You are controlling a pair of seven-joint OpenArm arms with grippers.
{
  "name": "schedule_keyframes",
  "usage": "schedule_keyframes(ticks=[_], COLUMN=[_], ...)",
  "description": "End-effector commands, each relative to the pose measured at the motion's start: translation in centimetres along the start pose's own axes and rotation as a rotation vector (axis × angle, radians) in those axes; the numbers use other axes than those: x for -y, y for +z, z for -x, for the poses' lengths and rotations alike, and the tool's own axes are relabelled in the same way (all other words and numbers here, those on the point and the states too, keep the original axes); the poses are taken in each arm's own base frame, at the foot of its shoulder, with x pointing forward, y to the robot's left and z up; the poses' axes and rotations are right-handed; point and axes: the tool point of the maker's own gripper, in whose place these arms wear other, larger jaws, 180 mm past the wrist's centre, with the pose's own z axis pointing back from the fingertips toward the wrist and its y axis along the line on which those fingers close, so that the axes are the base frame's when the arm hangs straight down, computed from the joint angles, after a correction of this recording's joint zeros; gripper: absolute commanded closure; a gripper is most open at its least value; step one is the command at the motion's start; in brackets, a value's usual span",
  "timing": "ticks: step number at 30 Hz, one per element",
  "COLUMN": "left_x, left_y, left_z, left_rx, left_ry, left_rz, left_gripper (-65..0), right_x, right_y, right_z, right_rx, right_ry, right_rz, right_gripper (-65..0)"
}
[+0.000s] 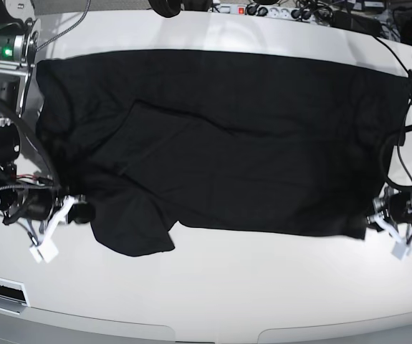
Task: Layout the t-shirt on the table in an organized manner, then fold the t-shirt properly
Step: 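Lift the hem with both grippers and fold it toward the collar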
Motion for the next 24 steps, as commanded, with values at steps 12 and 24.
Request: schedule_keyframes(ticks=[12, 24], left_x=[0.0, -1.7], left_y=[6.8, 10.1], left_z=[-0.6, 1.9], left_rx=[-0.093, -0.124], left_ry=[0.077, 0.133], left_rz=[0.167, 0.188], left_gripper=[0.0, 0.0], right_x=[-3.4, -4.1], right_y=[5.0, 7.1], right_z=[2.5, 5.9], right_rx=[-0.016, -0.145], right_ry=[0.192, 0.241], right_rz=[0.005, 0.002], right_gripper=[0.0, 0.0])
